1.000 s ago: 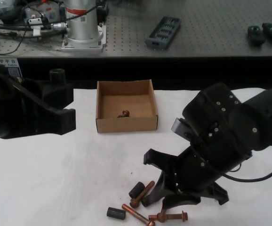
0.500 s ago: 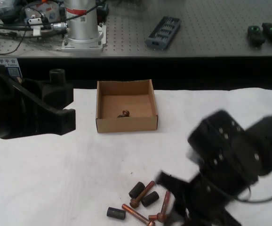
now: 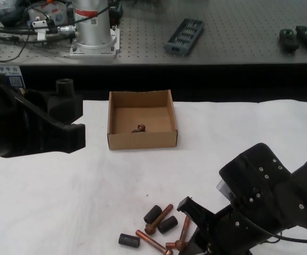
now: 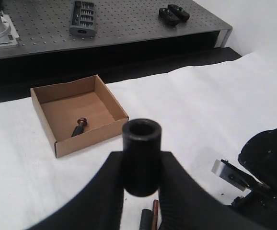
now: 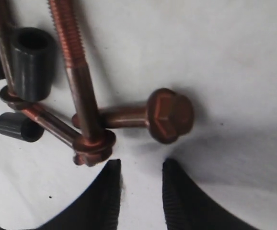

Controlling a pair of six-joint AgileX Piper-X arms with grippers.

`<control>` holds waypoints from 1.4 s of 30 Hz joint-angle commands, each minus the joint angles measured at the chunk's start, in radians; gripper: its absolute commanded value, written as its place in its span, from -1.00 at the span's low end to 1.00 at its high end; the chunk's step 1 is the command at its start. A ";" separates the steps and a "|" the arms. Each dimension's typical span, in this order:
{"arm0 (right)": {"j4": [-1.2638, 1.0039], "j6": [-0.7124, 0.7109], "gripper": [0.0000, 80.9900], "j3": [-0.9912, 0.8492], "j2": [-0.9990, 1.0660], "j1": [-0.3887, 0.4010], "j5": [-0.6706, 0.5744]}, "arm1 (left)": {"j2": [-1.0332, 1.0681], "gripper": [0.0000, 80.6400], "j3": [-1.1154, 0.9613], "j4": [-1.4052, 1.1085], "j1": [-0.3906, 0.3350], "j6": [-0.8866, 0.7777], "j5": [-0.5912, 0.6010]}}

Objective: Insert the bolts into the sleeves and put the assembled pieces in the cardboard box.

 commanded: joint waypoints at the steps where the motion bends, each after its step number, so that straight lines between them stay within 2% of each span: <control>1: -0.030 0.000 -0.41 0.000 0.007 0.001 0.026 | -0.010 -0.85 -0.009 -0.016 0.000 0.015 -0.006; 8: -0.030 -0.007 -0.41 0.000 0.007 -0.025 0.032 | -0.010 -0.85 -0.009 -0.016 0.000 0.015 -0.006; 12: -0.015 -0.072 -0.41 -0.003 0.001 -0.053 0.030 | -0.010 -0.85 -0.009 -0.016 0.000 0.015 -0.006; 22: -0.003 -0.114 -0.41 -0.003 -0.029 -0.116 0.052 | -0.010 -0.85 -0.009 -0.016 0.000 0.015 -0.006; 33: -0.019 -0.187 -0.41 -0.013 -0.029 -0.124 0.082 | -0.010 -0.85 -0.009 -0.016 0.000 0.015 -0.006; 42: -0.022 -0.181 -0.42 -0.053 -0.029 -0.124 0.151 | -0.010 -0.85 -0.009 -0.016 0.000 0.015 -0.006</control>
